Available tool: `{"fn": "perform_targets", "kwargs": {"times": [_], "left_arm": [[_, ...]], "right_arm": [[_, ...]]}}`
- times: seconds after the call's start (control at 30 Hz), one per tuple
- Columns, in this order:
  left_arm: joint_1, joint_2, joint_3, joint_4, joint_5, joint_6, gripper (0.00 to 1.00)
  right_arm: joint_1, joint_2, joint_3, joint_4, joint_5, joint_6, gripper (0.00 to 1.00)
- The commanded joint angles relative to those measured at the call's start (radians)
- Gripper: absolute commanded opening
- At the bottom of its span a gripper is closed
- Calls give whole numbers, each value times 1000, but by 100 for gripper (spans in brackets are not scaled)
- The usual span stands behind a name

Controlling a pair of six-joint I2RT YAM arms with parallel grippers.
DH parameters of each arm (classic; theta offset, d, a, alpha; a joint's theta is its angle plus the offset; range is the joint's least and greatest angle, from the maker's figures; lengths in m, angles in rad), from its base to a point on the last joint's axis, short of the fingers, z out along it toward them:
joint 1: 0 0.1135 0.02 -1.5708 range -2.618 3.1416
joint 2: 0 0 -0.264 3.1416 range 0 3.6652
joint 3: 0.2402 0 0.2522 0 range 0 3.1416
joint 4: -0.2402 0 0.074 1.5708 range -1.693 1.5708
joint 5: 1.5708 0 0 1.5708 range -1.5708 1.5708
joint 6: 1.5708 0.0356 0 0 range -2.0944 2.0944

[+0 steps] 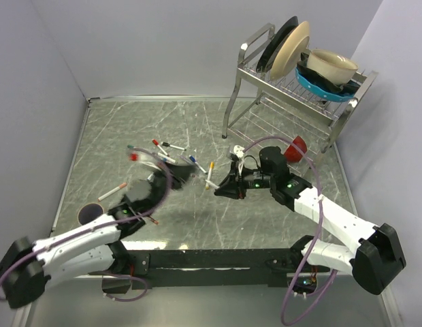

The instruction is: Open the pen caps

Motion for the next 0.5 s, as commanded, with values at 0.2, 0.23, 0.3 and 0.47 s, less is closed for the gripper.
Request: {"fn": "perform_targets", "kwargs": {"times": [0.2,0.23,0.3,0.47], "left_arm": [[322,-191,2,-193,-241,-55,1],[327,-188,5,-202,-220,-40,1],[335,-169,12,-268,-145,-20,1],[335,-135,-3,-376,44,16,1]], "right_arm": [[12,29,28,-172,-1,-114,0],[12,32,44,-190,71,-159,0],[8,45,64,-225,165,-212,0],[-12,97,84,-242,450,-237,0]]}}
